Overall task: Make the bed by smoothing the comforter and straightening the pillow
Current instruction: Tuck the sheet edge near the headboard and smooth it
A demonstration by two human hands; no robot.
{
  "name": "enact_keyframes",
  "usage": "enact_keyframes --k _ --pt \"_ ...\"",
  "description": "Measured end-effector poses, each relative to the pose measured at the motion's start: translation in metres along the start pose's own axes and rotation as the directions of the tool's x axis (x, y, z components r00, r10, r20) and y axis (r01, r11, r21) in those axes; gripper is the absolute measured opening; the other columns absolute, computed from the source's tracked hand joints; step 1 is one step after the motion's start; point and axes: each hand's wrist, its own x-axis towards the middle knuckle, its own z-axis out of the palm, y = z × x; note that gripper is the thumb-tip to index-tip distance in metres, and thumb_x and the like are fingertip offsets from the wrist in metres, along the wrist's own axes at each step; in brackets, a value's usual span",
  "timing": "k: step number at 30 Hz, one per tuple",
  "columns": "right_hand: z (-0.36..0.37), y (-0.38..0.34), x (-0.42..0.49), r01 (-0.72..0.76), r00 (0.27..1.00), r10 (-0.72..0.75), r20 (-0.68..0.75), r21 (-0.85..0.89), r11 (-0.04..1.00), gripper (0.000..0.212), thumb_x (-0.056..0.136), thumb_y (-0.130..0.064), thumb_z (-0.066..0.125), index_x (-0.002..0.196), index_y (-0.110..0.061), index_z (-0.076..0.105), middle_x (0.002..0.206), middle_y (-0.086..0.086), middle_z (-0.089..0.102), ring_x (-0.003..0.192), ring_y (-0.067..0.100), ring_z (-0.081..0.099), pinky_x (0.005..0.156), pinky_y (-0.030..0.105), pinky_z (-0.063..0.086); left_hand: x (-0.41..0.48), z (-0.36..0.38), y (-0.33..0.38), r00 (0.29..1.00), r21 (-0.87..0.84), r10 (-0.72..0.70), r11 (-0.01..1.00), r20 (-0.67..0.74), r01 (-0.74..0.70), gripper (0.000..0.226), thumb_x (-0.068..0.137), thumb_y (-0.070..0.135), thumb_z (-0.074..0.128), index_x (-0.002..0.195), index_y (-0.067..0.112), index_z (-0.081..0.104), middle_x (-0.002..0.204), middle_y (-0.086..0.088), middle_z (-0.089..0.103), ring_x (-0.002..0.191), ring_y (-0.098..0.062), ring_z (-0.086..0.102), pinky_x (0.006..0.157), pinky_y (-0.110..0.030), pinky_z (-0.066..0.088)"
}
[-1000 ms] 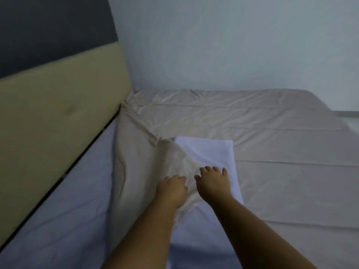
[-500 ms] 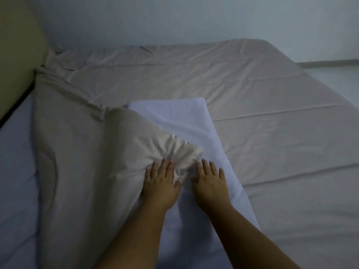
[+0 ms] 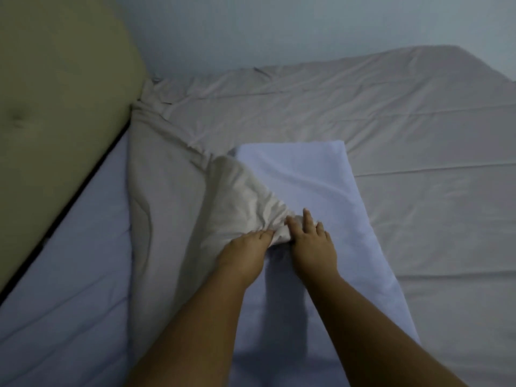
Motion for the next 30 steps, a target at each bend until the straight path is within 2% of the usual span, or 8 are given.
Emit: enact_keyframes --k 5,9,14,17,19,23,27,30 --pt "-0.010 -0.074 -0.020 0.167 0.983 -0.168 0.071 0.013 0.986 0.053 0.101 -0.037 0.031 0.152 -0.031 0.016 0.161 0.006 0.008 0.144 0.033 0.021 0.114 0.042 0.025 -0.048 -0.069 -0.062 0.991 0.201 -0.065 0.979 0.118 0.040 0.063 0.096 0.008 0.042 0.153 0.024 0.019 0.152 -0.004 0.036 0.134 -0.026 0.042 0.107 -0.036 0.036" --pt "-0.002 -0.159 -0.033 0.338 0.925 -0.349 0.149 0.098 0.936 0.052 0.101 -0.035 0.032 0.151 -0.026 0.021 0.159 0.004 0.020 0.144 0.028 0.024 0.114 0.038 0.028 -0.099 -0.114 -0.130 0.967 0.351 -0.144 0.934 0.210 0.063 0.071 0.094 0.011 0.046 0.153 0.033 0.014 0.150 -0.006 0.037 0.131 -0.031 0.044 0.103 -0.040 0.040" --pt "0.033 -0.276 -0.062 0.443 0.866 -0.472 0.168 0.184 0.877 0.051 0.103 -0.034 0.029 0.152 -0.025 0.020 0.159 0.002 0.022 0.144 0.025 0.026 0.113 0.036 0.028 -0.172 -0.147 -0.239 0.939 0.477 -0.241 0.873 0.244 0.100 0.064 0.093 0.018 0.048 0.150 0.036 0.024 0.147 -0.008 0.040 0.131 -0.029 0.045 0.102 -0.038 0.041" --pt "0.068 -0.340 -0.078 0.437 0.858 -0.474 0.197 0.207 0.876 0.052 0.104 -0.036 0.024 0.153 -0.023 0.014 0.160 0.003 0.018 0.146 0.023 0.020 0.116 0.034 0.021 -0.224 -0.158 -0.316 0.895 0.526 -0.324 0.842 0.307 0.124 0.054 0.096 0.023 0.044 0.148 0.034 0.031 0.146 -0.011 0.040 0.131 -0.030 0.045 0.103 -0.036 0.041" --pt "0.095 -0.379 -0.087 0.408 0.869 -0.446 0.214 0.201 0.891 0.053 0.104 -0.036 0.023 0.153 -0.021 0.012 0.160 0.003 0.016 0.147 0.022 0.018 0.118 0.034 0.018 -0.262 -0.161 -0.366 0.849 0.511 -0.411 0.835 0.333 0.203 0.046 0.099 0.030 0.040 0.145 0.031 0.039 0.145 -0.010 0.043 0.129 -0.030 0.046 0.103 -0.034 0.039" --pt "0.151 -0.446 -0.104 0.393 0.876 -0.415 0.246 0.132 0.910 0.058 0.099 -0.037 0.018 0.153 -0.019 0.011 0.161 0.005 0.014 0.147 0.022 0.016 0.118 0.037 0.013 -0.328 -0.134 -0.450 0.748 0.475 -0.503 0.833 0.434 0.285 0.042 0.099 0.035 0.040 0.140 0.032 0.046 0.144 -0.008 0.045 0.126 -0.027 0.049 0.100 -0.028 0.040" --pt "0.208 -0.486 -0.117 0.402 0.866 -0.417 0.277 0.112 0.909 0.055 0.102 -0.037 0.023 0.153 -0.020 0.013 0.161 0.004 0.013 0.148 0.023 0.012 0.119 0.041 0.009 -0.356 -0.060 -0.494 0.604 0.309 -0.635 0.768 0.483 0.561 0.039 0.097 0.031 0.048 0.129 0.009 0.057 0.134 -0.013 0.055 0.120 -0.025 0.054 0.095 -0.026 0.043" --pt "0.254 -0.496 -0.124 0.434 0.844 -0.440 0.308 0.092 0.896 0.055 0.102 -0.040 0.021 0.154 -0.021 0.011 0.162 0.003 0.009 0.149 0.022 0.007 0.120 0.040 0.005 -0.363 0.003 -0.508 0.573 0.269 -0.614 0.773 0.543 0.574 0.038 0.100 0.024 0.045 0.129 0.001 0.055 0.135 -0.014 0.054 0.124 -0.025 0.053 0.101 -0.028 0.040"
